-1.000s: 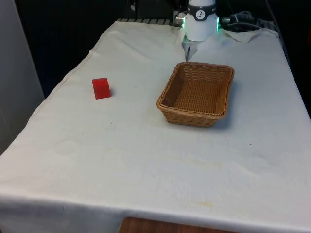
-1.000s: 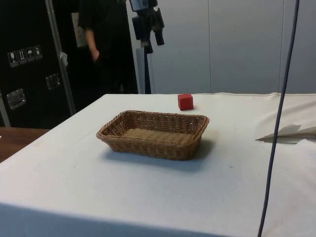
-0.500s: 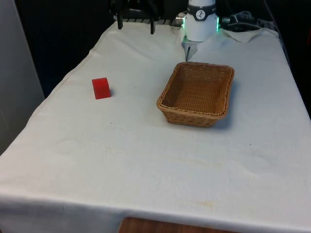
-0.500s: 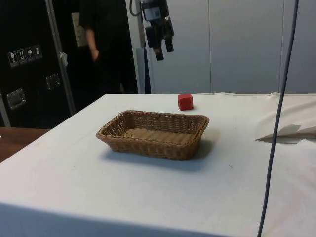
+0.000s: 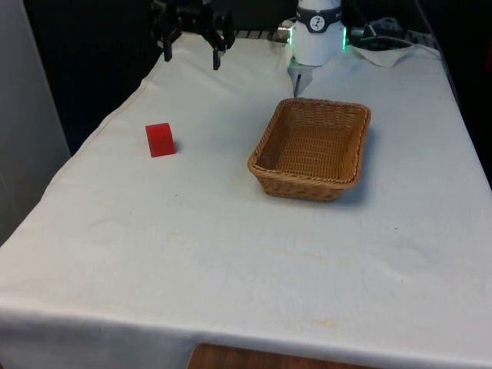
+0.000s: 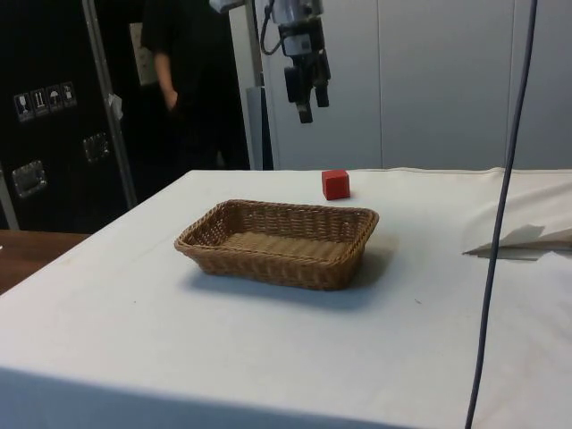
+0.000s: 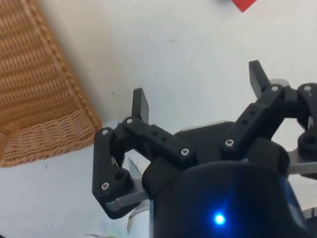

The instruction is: Pick up the cube and place it into the basket.

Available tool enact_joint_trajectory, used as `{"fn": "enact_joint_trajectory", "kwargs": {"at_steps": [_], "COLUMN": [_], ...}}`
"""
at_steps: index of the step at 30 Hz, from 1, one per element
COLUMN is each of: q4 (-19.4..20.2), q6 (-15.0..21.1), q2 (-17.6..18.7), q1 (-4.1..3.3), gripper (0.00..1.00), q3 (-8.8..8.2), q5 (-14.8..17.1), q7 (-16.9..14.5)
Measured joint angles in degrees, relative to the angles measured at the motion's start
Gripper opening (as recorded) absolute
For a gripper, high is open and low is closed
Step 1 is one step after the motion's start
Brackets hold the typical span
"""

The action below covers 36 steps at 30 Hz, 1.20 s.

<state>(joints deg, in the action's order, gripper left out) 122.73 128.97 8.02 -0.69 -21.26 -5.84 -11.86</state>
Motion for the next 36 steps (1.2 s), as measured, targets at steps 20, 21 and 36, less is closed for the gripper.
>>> {"fn": "enact_joint_trajectory", "kwargs": {"at_steps": [20,21,36], "q4": [2.1,2.1,4.1], "q6": [9.1,9.6,19.1], "q2": [4.1,4.4,8.2], "q1": [0.69,0.74,1.03], "gripper": [1.00,1.00,1.00], "q3": [-4.93,-5.16,-6.65], "q5": [0.8,1.0,2.4], "q7": [-6.0,-6.5,-10.7]}}
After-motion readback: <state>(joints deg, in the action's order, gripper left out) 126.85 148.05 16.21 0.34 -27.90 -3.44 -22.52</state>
